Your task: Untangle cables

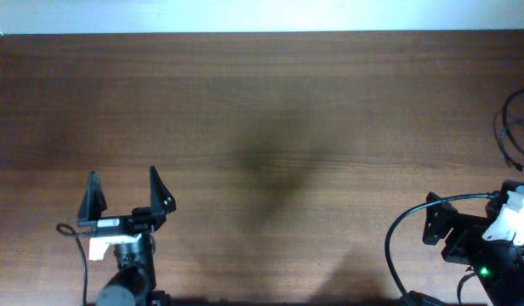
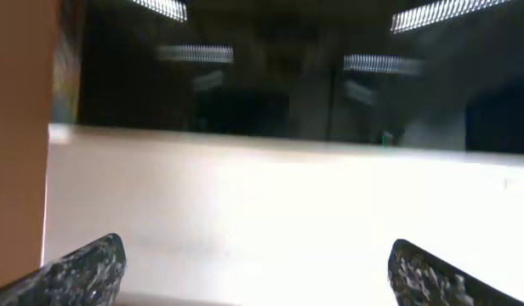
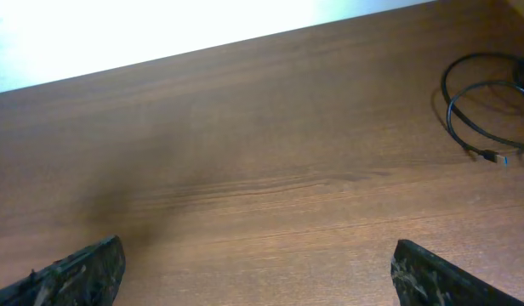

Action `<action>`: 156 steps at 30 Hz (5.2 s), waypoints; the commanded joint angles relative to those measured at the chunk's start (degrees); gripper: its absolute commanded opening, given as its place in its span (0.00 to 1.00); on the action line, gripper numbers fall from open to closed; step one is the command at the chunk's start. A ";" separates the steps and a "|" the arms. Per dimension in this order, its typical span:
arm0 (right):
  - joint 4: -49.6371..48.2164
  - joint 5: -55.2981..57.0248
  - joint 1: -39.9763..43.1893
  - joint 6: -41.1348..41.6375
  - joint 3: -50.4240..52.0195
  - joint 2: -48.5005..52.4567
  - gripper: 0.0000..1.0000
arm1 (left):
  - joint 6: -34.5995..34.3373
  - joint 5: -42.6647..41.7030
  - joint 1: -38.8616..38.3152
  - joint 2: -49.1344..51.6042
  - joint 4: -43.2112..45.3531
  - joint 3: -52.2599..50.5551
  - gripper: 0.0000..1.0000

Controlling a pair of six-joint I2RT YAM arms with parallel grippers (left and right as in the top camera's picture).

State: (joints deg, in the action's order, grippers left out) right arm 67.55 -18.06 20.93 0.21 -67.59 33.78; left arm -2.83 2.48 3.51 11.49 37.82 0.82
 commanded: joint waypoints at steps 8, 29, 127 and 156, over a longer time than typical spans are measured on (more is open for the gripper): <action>-0.02 -0.52 -0.44 0.02 0.04 -0.15 0.99 | -0.13 7.91 0.42 -11.15 -29.35 -0.31 0.99; -0.02 -0.52 -0.44 0.02 0.04 -0.15 0.99 | 10.47 -1.86 0.68 -11.19 -42.75 -0.28 0.99; -62.97 17.88 -22.10 0.22 67.28 -33.59 0.99 | 4.57 -1.27 0.68 -10.82 -42.64 -0.28 0.99; -62.97 17.88 -22.10 0.22 67.28 -33.57 0.99 | 4.57 -1.27 0.68 -10.82 -42.64 -0.28 0.99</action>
State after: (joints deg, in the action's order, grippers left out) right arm 4.25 -0.23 -0.60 0.05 -0.60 0.69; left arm 2.33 1.87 3.84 0.91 -4.49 0.64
